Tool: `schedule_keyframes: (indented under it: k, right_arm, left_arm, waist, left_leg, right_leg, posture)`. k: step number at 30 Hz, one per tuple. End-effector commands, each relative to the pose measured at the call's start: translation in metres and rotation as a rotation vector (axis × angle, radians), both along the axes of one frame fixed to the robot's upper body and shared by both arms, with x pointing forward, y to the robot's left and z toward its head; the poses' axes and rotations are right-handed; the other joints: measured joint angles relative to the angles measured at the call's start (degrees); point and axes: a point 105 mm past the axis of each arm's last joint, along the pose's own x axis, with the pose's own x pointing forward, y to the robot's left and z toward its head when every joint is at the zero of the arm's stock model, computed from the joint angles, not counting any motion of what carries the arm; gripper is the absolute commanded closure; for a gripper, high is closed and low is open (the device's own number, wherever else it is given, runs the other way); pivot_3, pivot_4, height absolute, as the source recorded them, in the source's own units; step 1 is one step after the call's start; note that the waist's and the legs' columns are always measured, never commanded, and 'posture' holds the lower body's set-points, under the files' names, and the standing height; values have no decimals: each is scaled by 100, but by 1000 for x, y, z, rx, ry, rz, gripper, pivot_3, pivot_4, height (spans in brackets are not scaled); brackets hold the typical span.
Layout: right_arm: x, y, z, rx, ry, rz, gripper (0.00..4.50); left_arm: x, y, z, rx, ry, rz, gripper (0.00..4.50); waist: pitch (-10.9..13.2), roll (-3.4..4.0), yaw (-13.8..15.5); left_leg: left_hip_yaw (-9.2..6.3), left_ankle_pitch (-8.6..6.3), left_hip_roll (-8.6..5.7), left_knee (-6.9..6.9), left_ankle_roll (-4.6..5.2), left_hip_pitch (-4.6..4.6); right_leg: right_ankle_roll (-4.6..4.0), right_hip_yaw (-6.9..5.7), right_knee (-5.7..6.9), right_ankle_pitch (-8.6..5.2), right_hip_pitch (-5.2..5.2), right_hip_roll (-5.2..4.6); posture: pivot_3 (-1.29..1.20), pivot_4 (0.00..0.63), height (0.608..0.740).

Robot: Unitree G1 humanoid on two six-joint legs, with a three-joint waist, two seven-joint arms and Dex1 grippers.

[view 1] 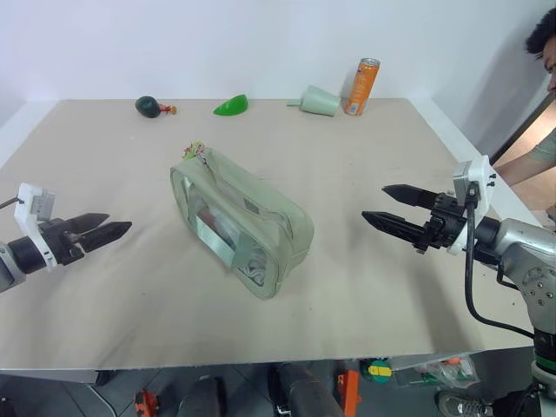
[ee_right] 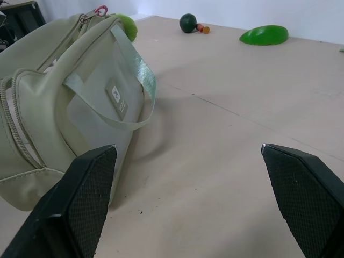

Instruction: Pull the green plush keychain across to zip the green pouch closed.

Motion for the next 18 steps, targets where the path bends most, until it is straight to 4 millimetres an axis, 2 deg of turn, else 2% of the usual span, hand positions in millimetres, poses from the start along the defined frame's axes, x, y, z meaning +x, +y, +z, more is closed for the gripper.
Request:
schedule_keyframes:
  k: [1,4,7,9,14,18]
  right_arm:
    - [-1,7,10,-14,-38,31,49]
    - [-3,24,14,-10,-35,99,49]
    - [-4,39,33,22,-69,167,49]
    - [-9,50,45,34,-92,231,49]
    - [-20,75,54,4,-110,359,49]
    - [-23,88,41,-59,-89,417,49]
  left_arm:
    - [-3,-5,15,47,-50,-32,0]
    - [2,-24,35,42,-125,-97,0]
    - [3,-41,73,-57,-240,-168,0]
    - [-6,-58,85,-41,-289,-270,0]
    - [-37,-95,88,84,-359,-523,0]
    - [-52,-108,91,89,-364,-632,0]
  waist:
    - [0,0,-1]
    - [0,0,-1]
    - [2,-2,3]
    - [1,-2,1]
    - [1,-2,-20]
    - [1,-2,1]
  left_leg:
    - [0,0,0,0,0,0]
    - [1,0,1,0,0,0]
    - [-7,5,-1,6,1,-7]
    - [-8,6,-3,8,1,-8]
    - [-4,0,-1,-9,-6,-3]
    - [-26,0,-2,-7,-7,-14]
  right_leg:
    - [0,0,0,0,0,0]
    - [0,1,0,0,0,0]
    - [4,-6,1,3,0,0]
    - [6,-7,2,4,0,0]
    - [-3,1,1,-14,-2,0]
    - [-8,-22,1,-20,-3,1]
  posture:
    - [0,150,740]
    - [0,150,740]
    - [0,150,740]
    - [0,150,740]
    - [0,150,740]
    - [0,150,740]
